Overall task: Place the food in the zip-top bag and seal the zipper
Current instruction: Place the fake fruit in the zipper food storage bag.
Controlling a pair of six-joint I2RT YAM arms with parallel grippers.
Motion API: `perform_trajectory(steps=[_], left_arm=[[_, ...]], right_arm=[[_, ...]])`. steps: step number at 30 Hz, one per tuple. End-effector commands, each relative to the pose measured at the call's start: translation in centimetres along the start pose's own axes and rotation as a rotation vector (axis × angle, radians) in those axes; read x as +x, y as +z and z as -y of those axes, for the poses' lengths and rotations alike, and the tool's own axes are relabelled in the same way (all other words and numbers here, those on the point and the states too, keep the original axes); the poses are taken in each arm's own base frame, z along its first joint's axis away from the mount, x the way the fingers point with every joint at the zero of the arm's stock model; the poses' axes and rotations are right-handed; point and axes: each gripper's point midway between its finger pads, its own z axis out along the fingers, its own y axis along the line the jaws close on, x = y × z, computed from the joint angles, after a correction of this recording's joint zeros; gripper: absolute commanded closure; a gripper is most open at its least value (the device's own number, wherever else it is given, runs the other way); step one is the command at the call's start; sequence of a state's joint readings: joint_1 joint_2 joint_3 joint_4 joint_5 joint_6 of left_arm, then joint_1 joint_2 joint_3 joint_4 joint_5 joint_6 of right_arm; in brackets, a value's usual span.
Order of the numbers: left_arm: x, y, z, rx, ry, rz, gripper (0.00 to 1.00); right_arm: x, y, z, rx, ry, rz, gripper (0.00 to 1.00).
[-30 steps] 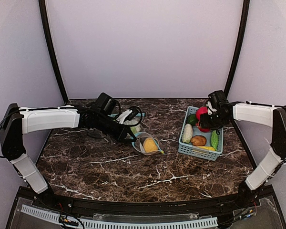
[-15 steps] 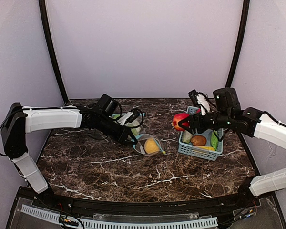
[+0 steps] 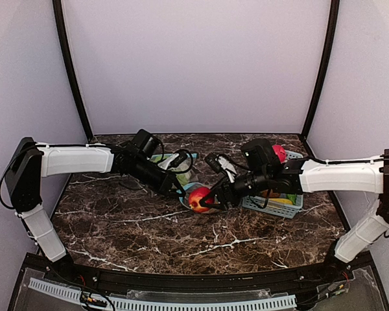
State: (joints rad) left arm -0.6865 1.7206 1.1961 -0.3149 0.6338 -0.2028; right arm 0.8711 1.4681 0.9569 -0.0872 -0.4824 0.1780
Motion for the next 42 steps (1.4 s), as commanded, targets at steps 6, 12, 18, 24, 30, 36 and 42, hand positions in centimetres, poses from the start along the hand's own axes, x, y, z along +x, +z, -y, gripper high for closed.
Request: perform_trajectory(steps=[6, 12, 18, 24, 30, 36, 42], left_arm=[[-0.6, -0.5, 0.1, 0.028, -0.029, 0.004, 0.99], [-0.5, -0.3, 0.1, 0.03, -0.033, 0.0, 0.99], [-0.4, -0.3, -0.1, 0.03, -0.037, -0.003, 0.99], [-0.4, -0.3, -0.3, 0.028, -0.046, -0.003, 0.99], [-0.2, 0.0, -0.3, 0.039, -0.054, -0.012, 0.99], [-0.1, 0.1, -0.1, 0.053, -0.06, -0.018, 0.99], [-0.2, 0.0, -0.1, 0.055, -0.061, -0.018, 0.99]], right_arm=[[-3.1, 3.3, 0.8, 0.048, 0.002, 0.057, 0.41], [-2.2, 4.9, 3.3, 0.14, 0.066, 0.015, 0.41], [-0.2, 6.2, 5.9, 0.243, 0.123, -0.048, 0.42], [0.0, 6.1, 7.4, 0.314, 0.142, -0.063, 0.43], [-0.2, 7.0, 8.3, 0.338, 0.157, -0.087, 0.43], [-0.4, 7.1, 9.9, 0.424, 0.181, -0.102, 0.44], [0.2, 7.3, 12.6, 0.551, 0.215, -0.156, 0.44]])
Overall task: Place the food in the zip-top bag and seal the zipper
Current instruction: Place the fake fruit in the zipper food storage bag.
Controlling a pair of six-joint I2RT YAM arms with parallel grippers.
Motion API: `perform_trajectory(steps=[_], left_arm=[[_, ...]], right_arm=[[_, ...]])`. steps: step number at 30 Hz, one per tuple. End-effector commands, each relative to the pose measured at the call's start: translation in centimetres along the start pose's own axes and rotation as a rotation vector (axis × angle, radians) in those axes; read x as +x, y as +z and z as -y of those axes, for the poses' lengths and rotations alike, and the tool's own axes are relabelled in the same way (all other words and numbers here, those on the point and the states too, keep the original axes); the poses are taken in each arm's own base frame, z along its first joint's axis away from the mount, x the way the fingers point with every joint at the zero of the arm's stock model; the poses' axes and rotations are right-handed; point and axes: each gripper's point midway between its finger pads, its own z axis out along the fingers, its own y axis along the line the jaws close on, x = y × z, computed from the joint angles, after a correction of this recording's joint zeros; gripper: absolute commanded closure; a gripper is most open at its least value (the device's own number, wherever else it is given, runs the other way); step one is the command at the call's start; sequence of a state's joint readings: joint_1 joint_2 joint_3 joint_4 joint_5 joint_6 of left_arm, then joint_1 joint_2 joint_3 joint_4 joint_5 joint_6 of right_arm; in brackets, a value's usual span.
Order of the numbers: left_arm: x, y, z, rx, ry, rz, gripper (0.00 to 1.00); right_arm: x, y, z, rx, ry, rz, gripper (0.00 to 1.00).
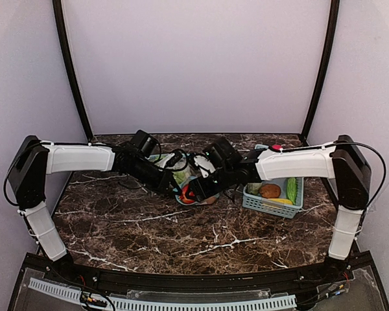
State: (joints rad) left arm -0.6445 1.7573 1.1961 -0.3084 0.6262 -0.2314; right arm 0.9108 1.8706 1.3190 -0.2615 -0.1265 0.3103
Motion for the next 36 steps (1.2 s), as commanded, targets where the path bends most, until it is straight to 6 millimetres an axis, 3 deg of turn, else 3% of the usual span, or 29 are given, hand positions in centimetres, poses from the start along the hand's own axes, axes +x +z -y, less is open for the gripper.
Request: perform_trajectory(steps=[1, 14, 21, 26, 29, 36], left_arm=[[0.1, -0.1, 2.4, 0.085, 0.012, -0.026, 0.99], [-0.1, -0.5, 3.2, 0.121, 0.017, -0.02, 0.99], [-0.4, -1.1, 3.8, 0.127, 0.03, 0.001, 0.99], [-0.6, -1.3, 3.0, 0.069, 0.037, 0.015, 0.99], [-0.4, -1.2, 2.6, 0.053, 0.035, 0.008, 0.99], [0.5, 0.4, 1.8, 0.076, -0.015, -0.04, 0.99]], right_arm=[[-0.1, 1.4, 4.2, 0.199, 0.056, -0.019, 0.44], [0.2, 3.2, 7.7, 0.354, 0.109, -0.098, 0.44], [0.0, 2.6, 9.5, 0.423, 0.152, -0.1, 0.44], [0.2, 1.3, 10.2, 0.474, 0.153, -0.102, 0.43], [-0.2, 0.6, 9.3, 0.428, 0.131, -0.093, 0.39], [-2.0, -1.4, 3.4, 0.148, 0.037, -0.059, 0.12]])
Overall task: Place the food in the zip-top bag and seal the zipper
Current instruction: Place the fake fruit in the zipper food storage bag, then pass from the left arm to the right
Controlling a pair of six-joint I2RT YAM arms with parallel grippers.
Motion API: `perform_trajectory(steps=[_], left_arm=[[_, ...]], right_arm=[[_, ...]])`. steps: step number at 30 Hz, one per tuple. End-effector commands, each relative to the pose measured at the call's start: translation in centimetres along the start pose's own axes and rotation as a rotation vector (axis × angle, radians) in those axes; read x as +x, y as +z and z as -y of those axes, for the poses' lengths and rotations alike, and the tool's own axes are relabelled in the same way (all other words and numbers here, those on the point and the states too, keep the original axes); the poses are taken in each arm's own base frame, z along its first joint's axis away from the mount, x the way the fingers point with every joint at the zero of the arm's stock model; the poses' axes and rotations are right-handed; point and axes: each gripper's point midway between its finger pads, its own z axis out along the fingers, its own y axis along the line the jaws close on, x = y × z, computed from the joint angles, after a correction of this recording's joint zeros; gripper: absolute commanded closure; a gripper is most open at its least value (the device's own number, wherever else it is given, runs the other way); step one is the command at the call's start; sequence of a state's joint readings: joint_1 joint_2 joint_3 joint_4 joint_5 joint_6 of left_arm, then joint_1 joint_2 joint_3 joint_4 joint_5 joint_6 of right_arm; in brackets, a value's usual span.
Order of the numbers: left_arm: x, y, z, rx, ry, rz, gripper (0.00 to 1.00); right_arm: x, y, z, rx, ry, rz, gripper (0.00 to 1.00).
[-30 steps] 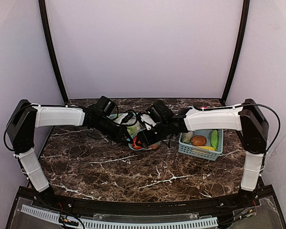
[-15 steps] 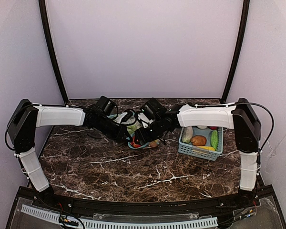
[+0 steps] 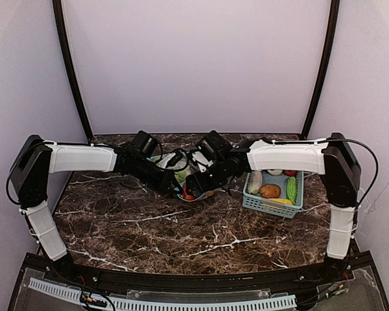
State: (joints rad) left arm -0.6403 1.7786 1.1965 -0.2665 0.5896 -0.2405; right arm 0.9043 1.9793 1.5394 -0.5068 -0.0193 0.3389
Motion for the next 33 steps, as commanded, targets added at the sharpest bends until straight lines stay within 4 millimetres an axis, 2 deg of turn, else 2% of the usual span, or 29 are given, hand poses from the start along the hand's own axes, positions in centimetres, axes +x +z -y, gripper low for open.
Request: perform_trajectory(steps=[1, 7, 14, 18, 25, 30, 33], left_arm=[[1.2, -0.2, 2.9, 0.109, -0.016, -0.067, 0.99], [1.2, -0.2, 2.6, 0.092, -0.013, -0.063, 0.99], [1.2, -0.3, 2.3, 0.069, -0.008, -0.063, 0.99], [1.2, -0.4, 2.3, 0.067, -0.006, -0.062, 0.99], [1.2, -0.4, 2.1, 0.055, -0.002, -0.062, 0.99], [1.1, -0.5, 2.1, 0.051, -0.001, -0.06, 0.99], [1.1, -0.4, 2.1, 0.051, -0.001, -0.061, 0.99]], right_arm=[[-1.0, -2.4, 1.1, -0.02, -0.01, 0.045, 0.09], [-0.8, -5.1, 0.5, -0.054, -0.013, 0.082, 0.04], [-0.4, -7.2, 2.5, 0.009, 0.042, 0.128, 0.03], [0.0, -6.6, 3.7, 0.048, 0.052, 0.123, 0.19], [1.4, -5.1, 3.1, 0.009, 0.038, 0.061, 0.41], [1.8, -5.1, 1.7, -0.038, 0.006, 0.067, 0.43], [1.9, -4.6, 1.6, -0.039, -0.005, 0.059, 0.45]])
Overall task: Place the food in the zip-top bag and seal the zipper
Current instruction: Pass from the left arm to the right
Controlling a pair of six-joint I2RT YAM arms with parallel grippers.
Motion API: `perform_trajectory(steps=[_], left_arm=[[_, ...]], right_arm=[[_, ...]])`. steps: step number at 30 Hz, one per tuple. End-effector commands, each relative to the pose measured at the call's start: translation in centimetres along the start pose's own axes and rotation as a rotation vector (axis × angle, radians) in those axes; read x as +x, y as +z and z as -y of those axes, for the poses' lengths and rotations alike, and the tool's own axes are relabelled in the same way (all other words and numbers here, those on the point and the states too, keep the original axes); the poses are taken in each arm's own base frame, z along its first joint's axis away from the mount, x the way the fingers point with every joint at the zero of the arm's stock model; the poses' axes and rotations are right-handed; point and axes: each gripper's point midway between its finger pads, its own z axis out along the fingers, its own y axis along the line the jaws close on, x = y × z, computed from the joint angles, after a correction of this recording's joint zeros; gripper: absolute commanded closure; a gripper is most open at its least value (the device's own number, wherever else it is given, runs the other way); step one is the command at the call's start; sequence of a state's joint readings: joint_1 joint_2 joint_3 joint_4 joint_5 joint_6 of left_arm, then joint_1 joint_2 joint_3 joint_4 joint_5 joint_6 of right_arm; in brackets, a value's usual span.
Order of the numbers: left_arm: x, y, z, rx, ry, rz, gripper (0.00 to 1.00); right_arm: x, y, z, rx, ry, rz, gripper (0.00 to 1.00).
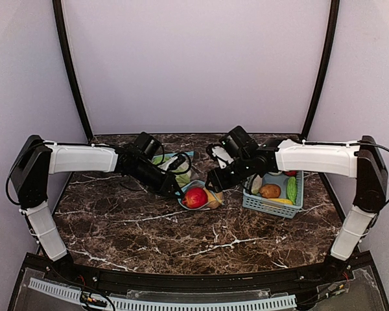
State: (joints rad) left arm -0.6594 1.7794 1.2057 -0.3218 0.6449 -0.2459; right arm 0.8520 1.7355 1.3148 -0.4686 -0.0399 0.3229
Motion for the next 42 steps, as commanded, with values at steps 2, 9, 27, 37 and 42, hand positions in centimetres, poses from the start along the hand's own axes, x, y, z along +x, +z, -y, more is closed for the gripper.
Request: perform_trajectory(steps=[2, 9, 27, 37, 42], left_arm=[[-0.2, -0.6, 0.7, -0.002, 0.021, 0.001, 0.99], [-0.3, -0.7, 0.9, 0.009, 0.018, 0.001, 0.99], [-2.3, -2.9, 1.6, -0.044, 0.046, 0.049, 0.89], [-2.2, -4.3, 1.8, -0.065, 0.016, 0.155, 0.3], [-2.6, -6.3, 2.5, -0.118, 0.032, 0.254, 0.22]], right_arm=[[0.4, 1.4, -0.8, -0.028, -0.033, -0.011, 0.48], [0.4, 2.7, -1.8, -0.067, -0.064, -0.036, 0.63], [1.7, -2.8, -7.2, -0.362, 0.041, -0.037, 1.0], [2.3, -4.3, -7.2, -0.414, 0.156, 0.042, 1.0], [2.6, -4.2, -7.2, -0.42, 0.167, 0.041, 1.0]])
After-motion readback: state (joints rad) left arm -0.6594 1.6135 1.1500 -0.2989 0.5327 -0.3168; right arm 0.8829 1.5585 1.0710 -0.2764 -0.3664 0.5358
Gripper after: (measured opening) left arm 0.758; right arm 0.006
